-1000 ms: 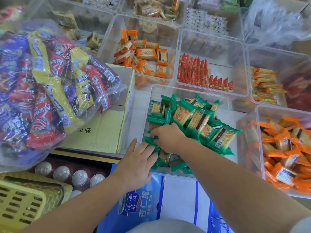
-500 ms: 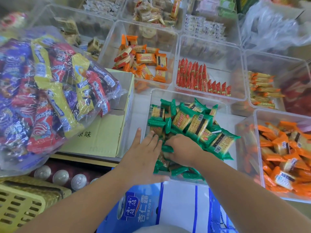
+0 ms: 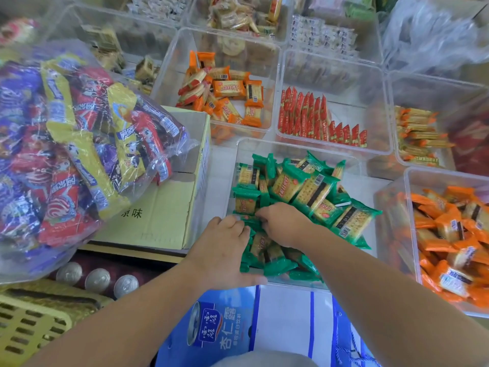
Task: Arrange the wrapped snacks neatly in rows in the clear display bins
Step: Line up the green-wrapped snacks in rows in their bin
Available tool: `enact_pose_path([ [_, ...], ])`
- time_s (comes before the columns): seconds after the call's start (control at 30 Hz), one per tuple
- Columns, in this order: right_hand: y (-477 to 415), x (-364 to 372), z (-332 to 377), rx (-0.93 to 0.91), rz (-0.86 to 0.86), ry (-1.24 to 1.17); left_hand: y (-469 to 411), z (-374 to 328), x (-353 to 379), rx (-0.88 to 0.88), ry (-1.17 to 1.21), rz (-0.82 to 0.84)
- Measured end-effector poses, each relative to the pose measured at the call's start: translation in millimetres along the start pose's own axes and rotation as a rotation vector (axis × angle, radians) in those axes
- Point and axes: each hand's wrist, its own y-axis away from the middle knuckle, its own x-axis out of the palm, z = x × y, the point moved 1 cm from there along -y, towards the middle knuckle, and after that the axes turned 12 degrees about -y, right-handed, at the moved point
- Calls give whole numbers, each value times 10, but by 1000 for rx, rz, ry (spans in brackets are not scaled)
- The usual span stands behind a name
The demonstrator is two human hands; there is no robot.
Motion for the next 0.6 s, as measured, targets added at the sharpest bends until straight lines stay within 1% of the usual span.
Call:
enact_pose_path([
  [0.27, -185, 391, 62, 54, -183, 262, 3, -10, 45, -5, 3, 6],
  [0.37, -238, 454, 49, 97, -208, 244, 4, -5, 57, -12, 8, 11],
  [0.6, -364, 346, 77, 109, -197, 205, 15, 6, 55, -9, 30, 16],
])
